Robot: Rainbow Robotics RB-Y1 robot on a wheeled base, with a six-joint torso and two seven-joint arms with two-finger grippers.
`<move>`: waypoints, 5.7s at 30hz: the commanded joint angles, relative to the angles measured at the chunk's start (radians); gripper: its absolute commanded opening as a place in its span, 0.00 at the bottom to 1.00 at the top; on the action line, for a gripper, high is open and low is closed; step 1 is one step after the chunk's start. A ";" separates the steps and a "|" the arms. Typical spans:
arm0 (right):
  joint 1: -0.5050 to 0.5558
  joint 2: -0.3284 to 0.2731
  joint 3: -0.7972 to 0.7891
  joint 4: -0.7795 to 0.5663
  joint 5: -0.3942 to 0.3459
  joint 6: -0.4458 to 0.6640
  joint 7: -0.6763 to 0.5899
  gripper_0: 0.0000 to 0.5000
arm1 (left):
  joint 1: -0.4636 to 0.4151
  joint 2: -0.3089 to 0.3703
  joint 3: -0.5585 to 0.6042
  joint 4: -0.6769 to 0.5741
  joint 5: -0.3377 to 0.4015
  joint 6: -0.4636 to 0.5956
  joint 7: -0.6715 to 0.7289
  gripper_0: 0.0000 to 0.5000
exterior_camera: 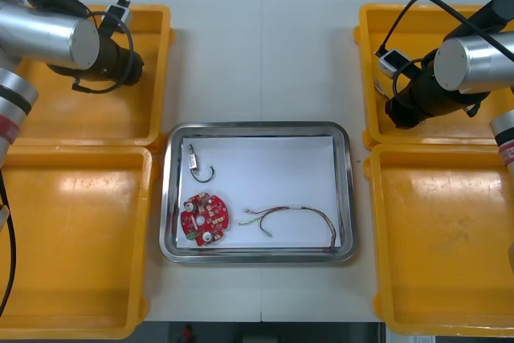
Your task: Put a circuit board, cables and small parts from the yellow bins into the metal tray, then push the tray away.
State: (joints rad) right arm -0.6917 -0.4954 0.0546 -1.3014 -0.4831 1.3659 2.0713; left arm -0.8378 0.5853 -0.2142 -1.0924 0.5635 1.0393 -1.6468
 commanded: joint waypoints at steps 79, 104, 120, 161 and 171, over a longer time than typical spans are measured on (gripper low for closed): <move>-0.011 -0.023 0.502 -0.668 -0.124 0.232 -0.071 0.00 | 0.178 -0.087 0.314 -0.843 -0.070 0.881 0.389 0.00; -0.023 -0.015 0.623 -0.535 -0.025 0.116 -0.060 1.00 | 0.177 -0.096 0.311 -0.863 -0.050 0.881 0.417 0.01; -0.023 0.043 0.395 -0.736 -0.042 0.513 -0.077 1.00 | 0.177 -0.096 0.214 -0.925 -0.036 0.881 0.510 0.01; 0.417 -0.186 -0.378 -1.084 -0.236 0.554 -0.668 1.00 | 0.180 -0.248 -0.425 -0.710 -0.280 0.597 0.880 0.00; 0.557 -0.181 -0.432 -1.084 -0.247 0.554 -0.717 1.00 | 0.240 -0.240 -0.435 -0.701 -0.329 0.505 0.878 0.09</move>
State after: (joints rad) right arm -0.1866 -0.6442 -0.3334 -2.3543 -0.7190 1.9175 1.4011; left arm -0.6189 0.3622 -0.6284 -1.7821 0.2549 1.5590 -0.8487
